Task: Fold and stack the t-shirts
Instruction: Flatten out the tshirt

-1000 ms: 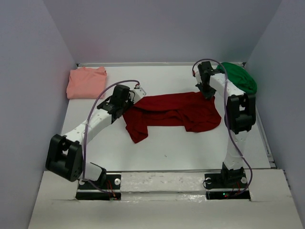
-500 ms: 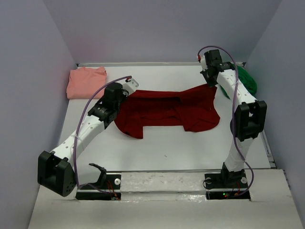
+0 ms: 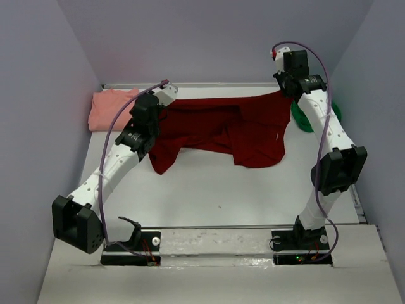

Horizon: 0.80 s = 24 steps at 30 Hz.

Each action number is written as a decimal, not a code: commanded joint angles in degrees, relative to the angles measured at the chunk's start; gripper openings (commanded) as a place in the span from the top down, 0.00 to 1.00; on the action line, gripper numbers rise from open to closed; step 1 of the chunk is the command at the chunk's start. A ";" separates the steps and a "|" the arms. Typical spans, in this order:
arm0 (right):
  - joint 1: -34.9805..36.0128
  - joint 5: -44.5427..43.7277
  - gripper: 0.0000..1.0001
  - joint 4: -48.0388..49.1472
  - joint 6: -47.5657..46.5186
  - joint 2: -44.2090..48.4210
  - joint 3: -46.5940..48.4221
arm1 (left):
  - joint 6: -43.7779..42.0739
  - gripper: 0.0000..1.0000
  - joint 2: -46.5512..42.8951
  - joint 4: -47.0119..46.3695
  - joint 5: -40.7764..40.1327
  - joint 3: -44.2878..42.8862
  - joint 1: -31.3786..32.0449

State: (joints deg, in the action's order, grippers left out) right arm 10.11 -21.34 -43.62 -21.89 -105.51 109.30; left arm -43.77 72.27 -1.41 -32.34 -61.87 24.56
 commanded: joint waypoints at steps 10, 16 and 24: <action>-0.27 -3.18 1.00 9.07 -5.45 14.62 11.91 | 9.83 1.00 -2.21 6.32 6.92 -24.53 -4.34; -0.27 -3.00 1.00 9.42 -4.57 25.87 4.09 | 12.22 1.00 -10.63 12.04 13.87 -23.92 -8.73; -3.78 -0.37 1.00 9.43 -2.02 36.86 0.66 | 14.59 1.00 -17.86 16.52 25.98 -25.40 -14.71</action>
State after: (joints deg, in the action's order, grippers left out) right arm 9.39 -19.40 -37.63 -24.69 -72.27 110.41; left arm -30.59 56.18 13.78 -11.03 -84.40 12.84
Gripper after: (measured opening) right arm 0.013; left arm 0.026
